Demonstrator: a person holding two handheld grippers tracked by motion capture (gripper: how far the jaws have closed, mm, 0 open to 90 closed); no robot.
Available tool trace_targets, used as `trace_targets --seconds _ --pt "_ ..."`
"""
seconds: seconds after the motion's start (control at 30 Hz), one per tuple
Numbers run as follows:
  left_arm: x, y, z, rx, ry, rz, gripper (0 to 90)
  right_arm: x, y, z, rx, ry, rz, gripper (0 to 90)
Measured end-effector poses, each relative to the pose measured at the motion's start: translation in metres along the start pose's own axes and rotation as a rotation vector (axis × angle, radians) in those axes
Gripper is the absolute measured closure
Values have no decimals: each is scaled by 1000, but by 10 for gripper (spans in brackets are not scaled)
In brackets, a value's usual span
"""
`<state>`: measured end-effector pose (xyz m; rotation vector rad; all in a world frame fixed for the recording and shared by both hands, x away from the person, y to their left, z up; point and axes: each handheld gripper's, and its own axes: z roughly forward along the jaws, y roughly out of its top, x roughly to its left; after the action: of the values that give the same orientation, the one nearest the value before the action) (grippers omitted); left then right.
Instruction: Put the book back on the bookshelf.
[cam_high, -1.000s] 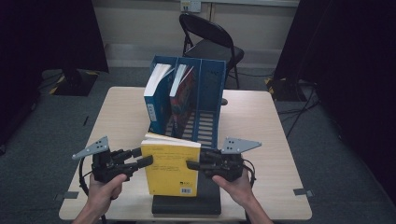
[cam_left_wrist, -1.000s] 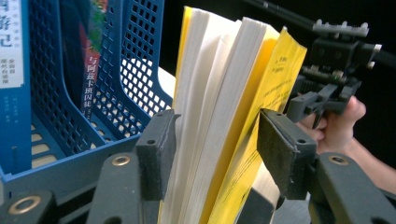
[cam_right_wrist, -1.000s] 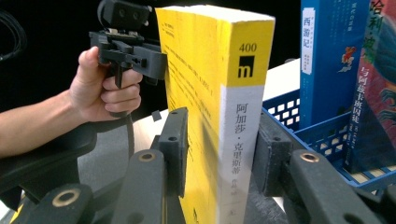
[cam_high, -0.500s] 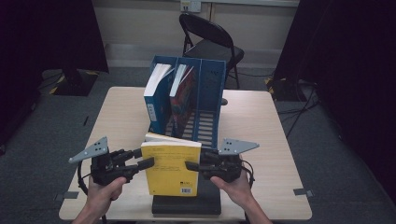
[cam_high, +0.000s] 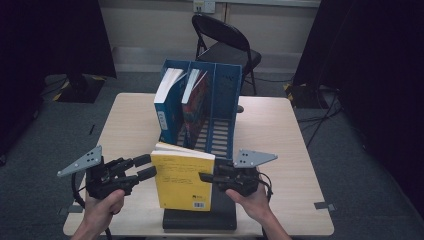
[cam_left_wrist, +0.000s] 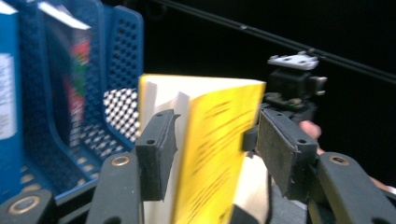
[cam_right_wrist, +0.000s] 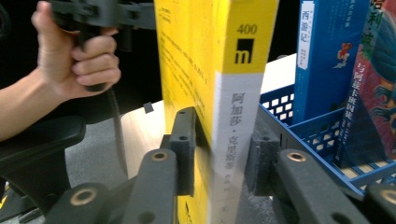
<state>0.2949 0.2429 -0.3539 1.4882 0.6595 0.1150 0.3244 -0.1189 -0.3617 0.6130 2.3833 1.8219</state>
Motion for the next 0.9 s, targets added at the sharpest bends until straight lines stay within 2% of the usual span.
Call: trace_targets --seconds 0.03,0.13,0.17,0.27,0.3,0.33,0.37,0.47,0.5,0.53,0.6,0.63,0.7,0.8,0.83,0.9 --pt "4 -4 2 14 11 -11 471 0 -1 0 -2 17 -2 729" --pt "4 -7 4 31 34 -4 460 3 -1 -1 2 36 -22 751" --pt "5 -7 6 38 11 -8 460 5 0 -1 5 33 -31 752" --pt "3 -8 8 59 27 15 450 10 1 -1 15 46 -54 740" --pt "4 -9 8 53 14 -2 459 11 1 2 25 61 -50 683" --pt "4 -9 8 53 14 -2 469 11 1 2 25 61 -50 683" --pt "4 -10 9 57 4 7 477 15 0 9 47 60 -68 633" --pt "1 -11 11 62 0 18 472 19 0 17 67 65 -79 630" --pt "1 -10 11 59 -5 15 468 23 1 23 76 61 -100 667" --pt "1 -10 11 59 -5 15 473 23 1 23 76 61 -100 667" --pt "0 -9 10 58 -13 21 479 25 3 22 70 33 -135 732" --pt "-1 -9 11 53 -26 27 490 27 4 21 58 17 -138 744" --pt "-3 -6 16 54 -25 43 480 32 4 21 56 -29 -179 746" --pt "-6 -3 20 60 -40 60 479 31 4 19 45 -48 -189 750" --pt "-9 -2 22 69 -55 81 485 29 4 15 40 -57 -189 750" --pt "-10 -3 24 70 -61 82 488 28 4 13 40 -64 -187 750"
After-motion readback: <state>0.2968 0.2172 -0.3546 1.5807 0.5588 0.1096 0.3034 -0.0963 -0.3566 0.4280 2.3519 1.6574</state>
